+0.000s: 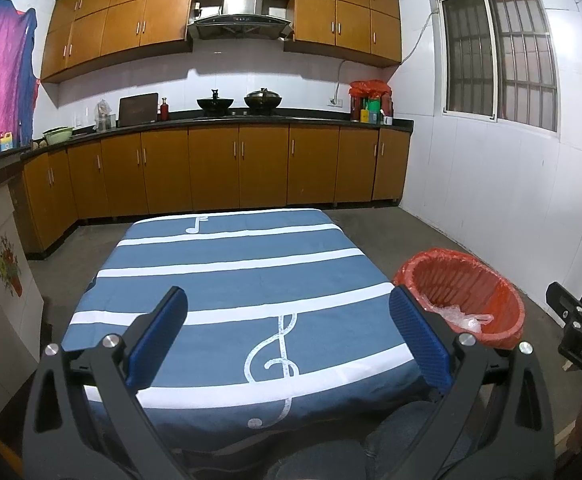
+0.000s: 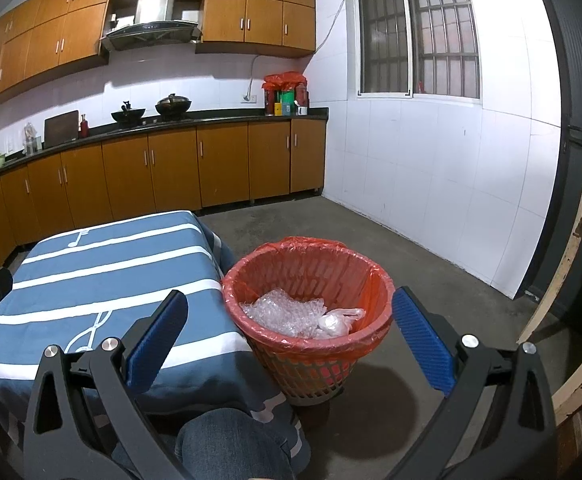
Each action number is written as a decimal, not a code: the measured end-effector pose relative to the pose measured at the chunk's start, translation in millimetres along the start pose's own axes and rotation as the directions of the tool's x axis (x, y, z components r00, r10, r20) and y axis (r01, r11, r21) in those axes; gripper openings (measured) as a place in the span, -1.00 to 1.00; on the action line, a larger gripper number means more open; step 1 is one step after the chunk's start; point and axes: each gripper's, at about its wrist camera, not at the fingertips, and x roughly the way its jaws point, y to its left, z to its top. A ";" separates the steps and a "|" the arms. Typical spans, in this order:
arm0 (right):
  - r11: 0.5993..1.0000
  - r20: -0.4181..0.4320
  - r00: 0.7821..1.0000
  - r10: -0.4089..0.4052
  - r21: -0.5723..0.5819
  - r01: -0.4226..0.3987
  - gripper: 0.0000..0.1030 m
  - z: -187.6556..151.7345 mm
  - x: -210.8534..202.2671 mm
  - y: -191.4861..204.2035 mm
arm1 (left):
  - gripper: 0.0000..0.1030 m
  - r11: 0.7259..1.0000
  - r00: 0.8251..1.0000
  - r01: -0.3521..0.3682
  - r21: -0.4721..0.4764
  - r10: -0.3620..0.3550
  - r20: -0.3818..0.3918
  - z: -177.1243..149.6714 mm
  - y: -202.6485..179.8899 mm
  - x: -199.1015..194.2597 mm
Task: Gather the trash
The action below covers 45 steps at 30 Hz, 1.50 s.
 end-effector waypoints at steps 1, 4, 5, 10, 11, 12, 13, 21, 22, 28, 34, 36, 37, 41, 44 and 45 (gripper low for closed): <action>1.000 0.000 1.000 0.000 0.000 0.000 0.96 -0.1 0.1 0.0 | 0.92 1.000 1.000 0.000 0.001 0.000 0.000 -0.3 -0.3 0.0; 1.000 -0.001 1.000 0.000 0.000 0.000 0.96 -0.1 -0.2 0.2 | 0.92 1.000 1.000 -0.002 0.004 0.002 -0.002 -0.8 -1.9 -0.4; 1.000 -0.002 1.000 0.000 0.000 0.000 0.96 0.1 -0.2 0.3 | 0.92 1.000 1.000 -0.002 0.004 0.002 -0.002 -0.8 -2.2 -0.4; 1.000 -0.002 1.000 0.000 0.001 0.000 0.96 0.1 -0.3 0.4 | 0.92 1.000 1.000 -0.003 0.001 0.003 -0.006 0.4 -2.8 0.3; 1.000 -0.003 1.000 0.000 0.001 0.000 0.96 0.2 -0.3 0.6 | 0.92 1.000 1.000 -0.004 0.000 0.004 -0.005 0.1 -2.7 0.0; 1.000 -0.002 1.000 0.000 0.001 0.000 0.96 -0.1 0.0 0.2 | 0.92 1.000 1.000 -0.006 -0.001 0.006 -0.005 0.1 -2.7 0.1; 1.000 -0.002 1.000 0.000 0.001 0.000 0.96 -0.1 0.0 0.1 | 0.92 1.000 1.000 -0.008 -0.002 0.008 -0.006 0.4 -2.4 0.5; 1.000 -0.004 1.000 0.003 0.000 -0.003 0.96 -2.4 -1.3 2.1 | 0.92 1.000 1.000 -0.024 -0.018 0.024 -0.007 0.4 0.6 0.5; 1.000 -0.004 1.000 0.002 0.000 -0.002 0.96 -2.6 -1.7 2.5 | 0.92 1.000 1.000 -0.025 -0.019 0.024 -0.007 0.4 1.1 1.2; 1.000 -0.005 1.000 0.002 0.001 -0.002 0.96 -2.5 -1.8 2.5 | 0.92 0.999 0.999 -0.031 -0.025 0.031 -0.008 0.4 2.4 1.0; 1.000 -0.006 1.000 0.002 0.001 -0.002 0.96 -2.1 -1.2 1.7 | 0.92 0.999 1.000 -0.030 -0.024 0.030 -0.007 0.4 2.6 1.0; 1.000 -0.005 1.000 0.003 0.002 -0.003 0.96 -2.1 -1.3 1.6 | 0.92 0.999 1.000 -0.030 -0.024 0.030 -0.008 0.4 2.6 1.0; 1.000 -0.005 1.000 0.002 0.002 -0.002 0.96 -2.2 -2.2 2.2 | 0.92 0.999 1.000 -0.030 -0.024 0.030 -0.007 0.4 2.7 1.0; 1.000 -0.006 1.000 0.003 0.002 -0.003 0.96 -1.8 -1.0 1.0 | 0.92 0.999 1.000 -0.030 -0.025 0.029 -0.009 0.4 2.5 1.2; 1.000 -0.006 1.000 0.003 0.001 -0.003 0.96 -1.7 -1.0 0.9 | 0.92 0.999 1.000 -0.029 -0.024 0.029 -0.009 0.3 2.3 0.5; 1.000 -0.007 1.000 0.002 0.002 -0.002 0.96 -2.8 -1.2 1.9 | 0.92 0.999 1.000 -0.030 -0.023 0.029 -0.009 0.1 2.4 0.4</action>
